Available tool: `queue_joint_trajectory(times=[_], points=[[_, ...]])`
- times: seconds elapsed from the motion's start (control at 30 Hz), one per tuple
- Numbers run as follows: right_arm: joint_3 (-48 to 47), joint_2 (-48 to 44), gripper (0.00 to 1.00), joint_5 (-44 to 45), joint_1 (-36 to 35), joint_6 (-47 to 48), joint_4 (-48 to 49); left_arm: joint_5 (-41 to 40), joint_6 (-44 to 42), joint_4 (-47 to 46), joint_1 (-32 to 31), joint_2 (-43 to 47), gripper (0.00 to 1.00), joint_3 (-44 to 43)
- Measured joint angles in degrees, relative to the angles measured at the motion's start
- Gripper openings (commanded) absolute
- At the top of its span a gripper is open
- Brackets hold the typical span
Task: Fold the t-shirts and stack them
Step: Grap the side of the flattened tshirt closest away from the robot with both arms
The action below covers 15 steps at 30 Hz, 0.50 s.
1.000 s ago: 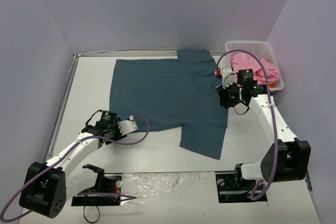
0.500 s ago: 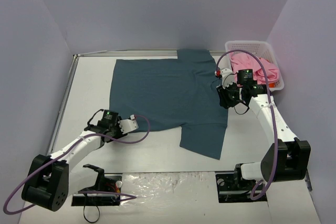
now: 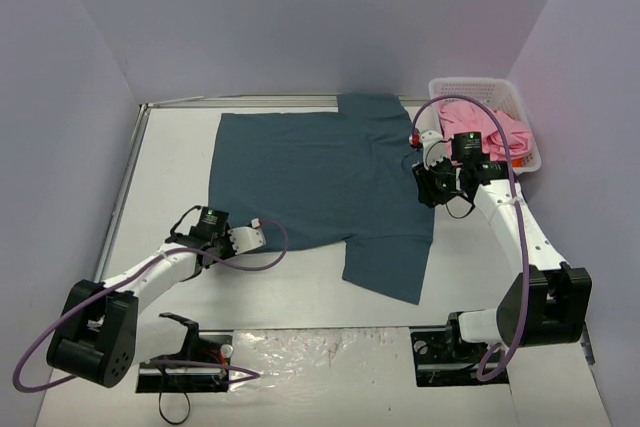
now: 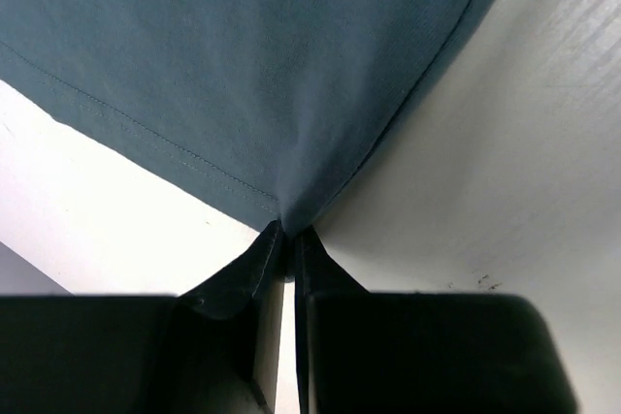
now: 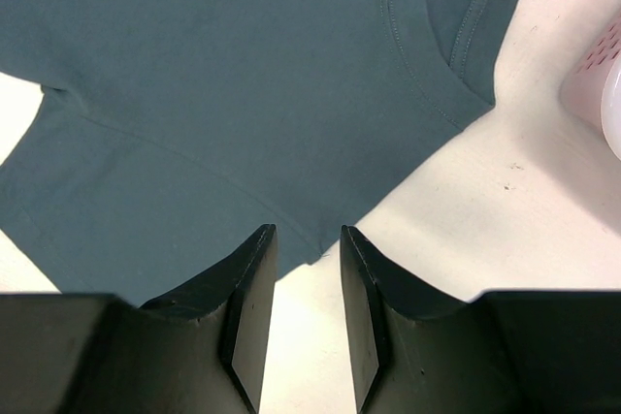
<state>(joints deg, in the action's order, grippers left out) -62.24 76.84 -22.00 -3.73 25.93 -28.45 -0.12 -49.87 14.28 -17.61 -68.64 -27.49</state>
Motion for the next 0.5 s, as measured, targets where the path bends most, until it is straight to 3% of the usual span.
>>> queue_joint_trajectory(times=[0.23, 0.5], points=[[-0.1, 0.7, 0.15, 1.9, -2.6, 2.1, -3.1, 0.1, 3.3, 1.9, 0.0, -1.2, 0.02, -1.7], [-3.0, 7.4, 0.19, 7.2, -16.0, 6.2, -14.3, -2.7, 10.6, 3.0, 0.2, -12.9, 0.02, -11.4]])
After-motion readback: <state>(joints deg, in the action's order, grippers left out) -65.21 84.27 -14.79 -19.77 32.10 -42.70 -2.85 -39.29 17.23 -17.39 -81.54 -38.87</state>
